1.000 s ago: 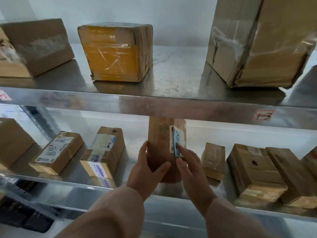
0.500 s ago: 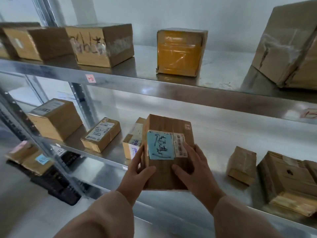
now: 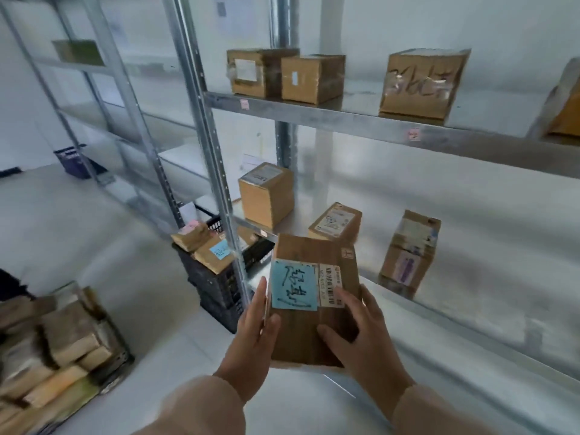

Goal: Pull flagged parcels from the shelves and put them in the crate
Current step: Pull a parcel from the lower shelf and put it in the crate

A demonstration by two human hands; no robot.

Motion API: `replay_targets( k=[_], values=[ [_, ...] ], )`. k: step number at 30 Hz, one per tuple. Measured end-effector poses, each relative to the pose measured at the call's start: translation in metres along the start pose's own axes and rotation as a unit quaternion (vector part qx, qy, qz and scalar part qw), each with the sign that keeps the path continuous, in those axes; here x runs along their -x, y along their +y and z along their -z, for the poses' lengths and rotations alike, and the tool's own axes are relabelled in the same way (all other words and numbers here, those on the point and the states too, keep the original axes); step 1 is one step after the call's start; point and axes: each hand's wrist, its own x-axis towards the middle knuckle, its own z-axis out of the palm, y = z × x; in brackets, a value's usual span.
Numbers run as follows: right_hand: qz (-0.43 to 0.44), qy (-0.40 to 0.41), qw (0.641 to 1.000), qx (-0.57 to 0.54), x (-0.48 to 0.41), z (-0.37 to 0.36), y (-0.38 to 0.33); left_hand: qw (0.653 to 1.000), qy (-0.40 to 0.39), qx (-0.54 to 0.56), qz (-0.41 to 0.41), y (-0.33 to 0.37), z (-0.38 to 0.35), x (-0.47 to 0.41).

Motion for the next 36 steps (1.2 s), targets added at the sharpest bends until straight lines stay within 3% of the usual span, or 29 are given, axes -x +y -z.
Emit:
replay_targets(
  k=[7, 14, 36],
  values=[
    [-0.008, -0.09, 0.995, 0.033, -0.016, -0.101, -0.05, 0.997, 0.062, -0.037, 0.039, -0.033, 0.111, 0.021],
    [0.012, -0.152, 0.987, 0.046, -0.06, -0.168, -0.076, 0.99, 0.124, 0.012, 0.06, -0.054, 0.18, -0.002],
    [0.006, -0.259, 0.965, 0.035, -0.346, -0.327, -0.114, 0.985, 0.152, 0.007, 0.086, -0.08, 0.368, -0.263]
  ],
)
